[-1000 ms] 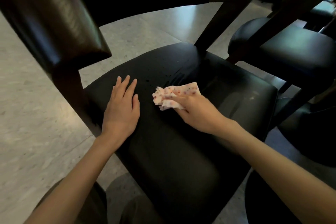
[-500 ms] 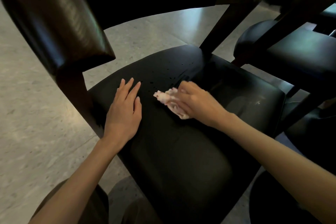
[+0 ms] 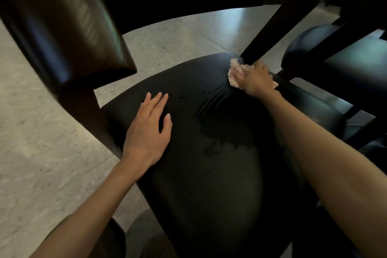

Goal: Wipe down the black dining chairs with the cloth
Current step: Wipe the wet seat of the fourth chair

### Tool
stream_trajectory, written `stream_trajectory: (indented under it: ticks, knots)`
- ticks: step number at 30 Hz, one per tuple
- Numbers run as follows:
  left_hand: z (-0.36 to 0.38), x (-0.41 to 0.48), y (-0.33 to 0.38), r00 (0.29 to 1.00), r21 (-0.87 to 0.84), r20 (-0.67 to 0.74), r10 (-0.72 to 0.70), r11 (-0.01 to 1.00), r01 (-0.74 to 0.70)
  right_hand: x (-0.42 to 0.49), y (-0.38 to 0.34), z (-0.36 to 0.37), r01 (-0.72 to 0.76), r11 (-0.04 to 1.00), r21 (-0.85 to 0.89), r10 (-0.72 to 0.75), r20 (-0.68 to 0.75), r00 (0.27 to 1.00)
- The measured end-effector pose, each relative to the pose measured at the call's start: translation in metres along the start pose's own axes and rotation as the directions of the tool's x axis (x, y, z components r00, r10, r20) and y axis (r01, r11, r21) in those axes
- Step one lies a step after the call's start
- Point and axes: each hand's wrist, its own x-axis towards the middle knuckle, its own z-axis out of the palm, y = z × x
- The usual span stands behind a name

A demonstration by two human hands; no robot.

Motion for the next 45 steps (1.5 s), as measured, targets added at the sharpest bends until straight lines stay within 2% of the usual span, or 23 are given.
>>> stream_trajectory:
  ticks: [2,5,8,10,12,14,16,19,21,22,25,27,30,32,34,37,39,42,45]
  knots:
    - [0.0,0.001,0.0,1.0,0.006,-0.003,-0.002,1.0,0.002,-0.013,-0.011,-0.005,0.07,0.997,0.011,-0.07,-0.031,0.997]
    - [0.001,0.0,0.0,0.999,0.007,-0.02,-0.027,1.0,0.027,-0.064,-0.045,-0.014,0.287,0.958,0.007,-0.287,0.0,0.958]
    - [0.001,-0.003,0.001,0.998,-0.016,-0.045,-0.054,0.998,0.053,-0.12,-0.079,-0.021,0.583,0.809,0.071,-0.587,0.059,0.808]
    - [0.001,-0.005,0.001,0.994,-0.033,-0.069,-0.081,0.996,0.079,-0.13,-0.085,-0.027,0.64,0.759,0.116,-0.65,0.11,0.752]
    - [0.001,-0.006,0.0,0.993,-0.039,-0.072,-0.093,0.995,0.09,-0.12,-0.077,-0.035,0.61,0.772,0.18,-0.627,0.053,0.777]
    - [0.001,-0.006,-0.001,0.994,-0.04,-0.063,-0.09,0.995,0.088,-0.092,-0.063,-0.041,0.572,0.807,0.146,-0.545,-0.188,0.817]
    - [0.001,-0.005,-0.001,0.994,-0.01,-0.061,-0.087,0.996,0.086,-0.051,-0.045,-0.042,0.432,0.898,0.084,-0.391,-0.301,0.87]
    - [0.002,-0.004,-0.001,0.995,0.026,-0.056,-0.085,0.996,0.086,0.005,-0.017,-0.027,0.139,0.99,-0.031,-0.142,-0.152,0.978]
    - [0.003,-0.004,-0.001,0.994,0.024,-0.055,-0.091,0.995,0.093,0.019,-0.01,-0.012,0.019,0.998,-0.057,-0.022,-0.045,0.999]
    - [0.003,-0.003,-0.002,0.994,0.028,-0.055,-0.092,0.995,0.094,0.02,-0.012,-0.006,0.004,0.998,-0.059,-0.005,-0.027,1.0]
    - [0.004,-0.002,-0.002,0.994,0.035,-0.056,-0.09,0.995,0.092,0.003,-0.035,-0.011,0.096,0.995,0.008,-0.096,0.027,0.995]
    - [0.004,-0.002,-0.002,0.994,0.034,-0.063,-0.085,0.996,0.087,-0.026,-0.057,-0.019,0.225,0.973,0.045,-0.227,0.051,0.972]
    - [0.005,-0.002,-0.002,0.994,0.023,-0.075,-0.08,0.996,0.081,-0.084,-0.084,-0.017,0.51,0.853,0.11,-0.518,0.057,0.854]
    - [0.004,-0.003,-0.002,0.993,0.015,-0.086,-0.082,0.996,0.084,-0.1,-0.09,-0.017,0.6,0.782,0.168,-0.618,0.092,0.781]
    - [0.004,-0.003,-0.002,0.994,0.023,-0.081,-0.079,0.996,0.081,-0.089,-0.085,-0.021,0.565,0.792,0.233,-0.594,0.082,0.8]
    - [0.006,-0.001,-0.003,0.999,0.163,-0.033,-0.033,0.986,0.038,-0.044,-0.069,-0.027,0.486,0.851,0.198,-0.456,-0.179,0.872]
    - [0.007,0.002,-0.003,1.0,0.236,-0.001,-0.008,0.972,0.008,-0.006,-0.059,-0.027,0.354,0.923,0.153,-0.315,-0.23,0.921]
    - [0.006,0.003,-0.003,1.0,0.269,0.015,-0.004,0.963,-0.001,0.046,-0.045,-0.011,0.164,0.985,0.058,-0.161,-0.051,0.986]
    - [0.006,0.003,-0.003,1.0,0.274,0.014,-0.006,0.962,0.002,0.068,-0.045,0.008,0.081,0.992,0.101,-0.091,0.095,0.991]
